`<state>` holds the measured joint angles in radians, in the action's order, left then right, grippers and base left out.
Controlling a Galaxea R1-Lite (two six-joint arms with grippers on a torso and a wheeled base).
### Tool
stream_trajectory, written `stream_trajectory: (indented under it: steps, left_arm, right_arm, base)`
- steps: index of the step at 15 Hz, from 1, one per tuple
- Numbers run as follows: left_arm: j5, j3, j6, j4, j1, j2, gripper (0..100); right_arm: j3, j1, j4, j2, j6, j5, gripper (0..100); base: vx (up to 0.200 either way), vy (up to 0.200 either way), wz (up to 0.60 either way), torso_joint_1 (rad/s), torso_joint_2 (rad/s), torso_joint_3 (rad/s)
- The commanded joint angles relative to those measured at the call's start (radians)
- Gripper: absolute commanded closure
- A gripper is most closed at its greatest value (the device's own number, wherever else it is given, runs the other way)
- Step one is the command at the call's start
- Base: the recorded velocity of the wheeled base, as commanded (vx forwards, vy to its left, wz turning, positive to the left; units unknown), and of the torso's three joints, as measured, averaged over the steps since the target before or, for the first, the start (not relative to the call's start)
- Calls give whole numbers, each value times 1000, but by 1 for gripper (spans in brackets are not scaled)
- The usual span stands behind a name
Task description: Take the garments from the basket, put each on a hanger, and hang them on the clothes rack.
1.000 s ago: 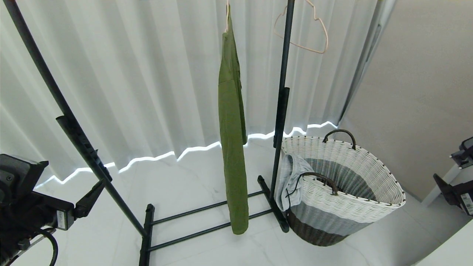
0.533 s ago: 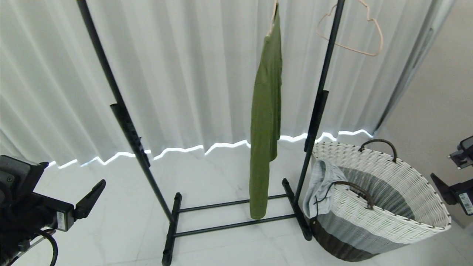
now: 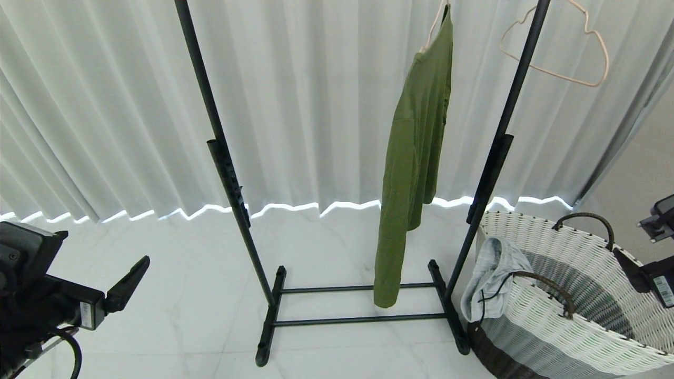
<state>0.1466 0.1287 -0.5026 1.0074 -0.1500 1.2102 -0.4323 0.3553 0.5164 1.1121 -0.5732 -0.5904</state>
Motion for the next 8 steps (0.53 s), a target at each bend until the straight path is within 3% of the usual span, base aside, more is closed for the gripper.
stream_trajectory:
  steps: [1, 3, 8]
  left_arm:
    - [1, 0, -1, 0, 6, 0, 0]
    - [-1, 0, -1, 0, 33, 0, 0]
    - [-10, 6, 2, -1, 47, 9, 0]
  right_arm:
    - [0, 1, 1, -2, -1, 0, 0]
    - [-2, 1, 1, 0, -1, 0, 0]
    - [1, 2, 1, 6, 1, 3, 0]
  base:
    - [0, -200, 0, 2, 2, 12]
    - [0, -200, 0, -2, 2, 7]
    - [200, 0, 0, 1, 3, 5]
